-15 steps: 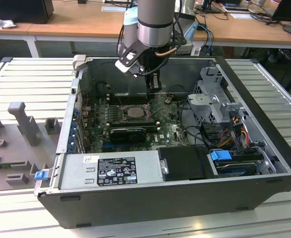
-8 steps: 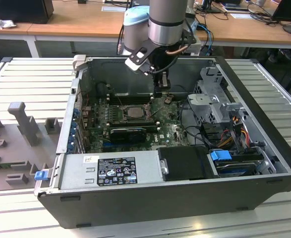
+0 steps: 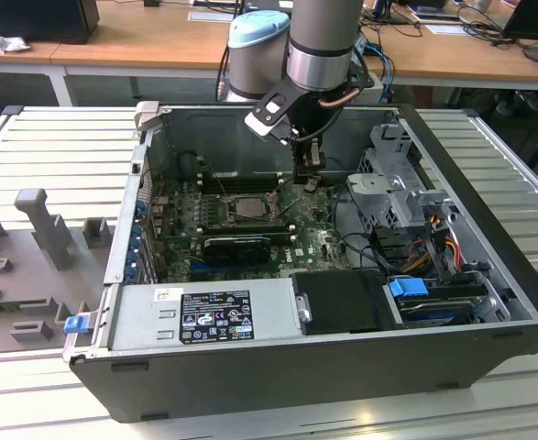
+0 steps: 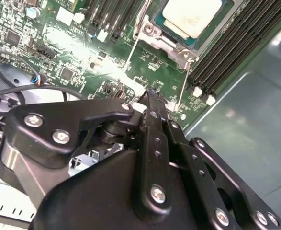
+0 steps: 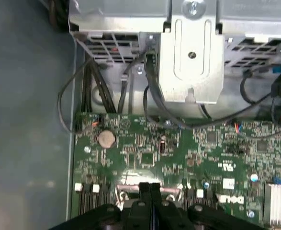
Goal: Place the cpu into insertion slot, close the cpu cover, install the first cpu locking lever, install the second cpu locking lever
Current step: 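Close the cpu cover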
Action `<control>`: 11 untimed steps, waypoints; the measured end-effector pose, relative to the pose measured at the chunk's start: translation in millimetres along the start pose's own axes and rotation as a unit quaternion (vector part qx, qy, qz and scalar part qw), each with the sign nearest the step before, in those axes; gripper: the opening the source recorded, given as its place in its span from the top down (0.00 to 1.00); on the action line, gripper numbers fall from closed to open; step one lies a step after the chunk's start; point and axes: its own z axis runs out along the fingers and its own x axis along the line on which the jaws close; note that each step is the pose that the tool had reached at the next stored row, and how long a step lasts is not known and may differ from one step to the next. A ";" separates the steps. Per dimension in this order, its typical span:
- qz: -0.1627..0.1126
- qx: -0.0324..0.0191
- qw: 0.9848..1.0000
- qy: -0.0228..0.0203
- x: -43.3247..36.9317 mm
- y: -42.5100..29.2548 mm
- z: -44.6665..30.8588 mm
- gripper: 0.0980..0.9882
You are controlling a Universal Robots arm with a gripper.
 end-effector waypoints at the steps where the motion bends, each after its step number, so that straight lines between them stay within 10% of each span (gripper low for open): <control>1: 0.000 0.001 1.000 0.000 -0.2 4.2 0.8 0.99; 11: -0.001 0.002 1.000 0.000 -0.9 23.5 9.7 0.99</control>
